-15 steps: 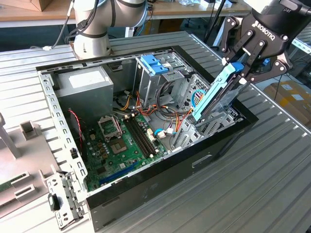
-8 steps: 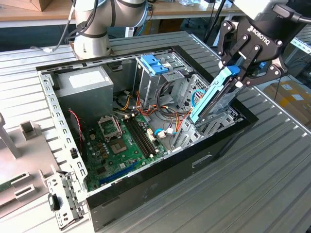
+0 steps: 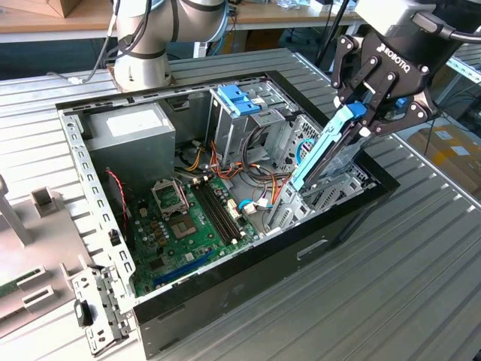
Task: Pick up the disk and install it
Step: 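Insert the disk into the insertion slot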
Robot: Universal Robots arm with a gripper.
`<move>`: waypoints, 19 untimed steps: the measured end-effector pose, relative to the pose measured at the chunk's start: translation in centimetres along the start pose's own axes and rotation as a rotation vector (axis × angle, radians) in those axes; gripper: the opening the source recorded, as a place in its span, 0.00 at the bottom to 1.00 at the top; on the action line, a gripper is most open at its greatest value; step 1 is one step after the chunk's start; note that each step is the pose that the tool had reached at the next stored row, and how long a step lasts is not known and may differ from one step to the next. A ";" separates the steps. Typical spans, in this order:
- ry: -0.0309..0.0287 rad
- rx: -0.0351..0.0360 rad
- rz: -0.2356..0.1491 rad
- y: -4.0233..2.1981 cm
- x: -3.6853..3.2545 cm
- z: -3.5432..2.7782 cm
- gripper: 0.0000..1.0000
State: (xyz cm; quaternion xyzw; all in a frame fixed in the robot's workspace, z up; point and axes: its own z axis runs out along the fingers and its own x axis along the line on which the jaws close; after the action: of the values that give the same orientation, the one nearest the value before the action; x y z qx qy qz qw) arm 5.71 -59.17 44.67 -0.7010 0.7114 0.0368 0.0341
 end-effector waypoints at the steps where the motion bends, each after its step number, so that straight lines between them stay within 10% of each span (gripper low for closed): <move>1: 0.0001 0.0000 0.000 0.00 0.01 0.10 0.37; 19: 0.0003 0.0000 0.000 -0.01 0.20 2.07 0.37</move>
State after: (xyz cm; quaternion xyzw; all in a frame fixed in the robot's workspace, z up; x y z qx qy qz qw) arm 5.71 -59.16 42.59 -0.7010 0.7114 0.0367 0.0340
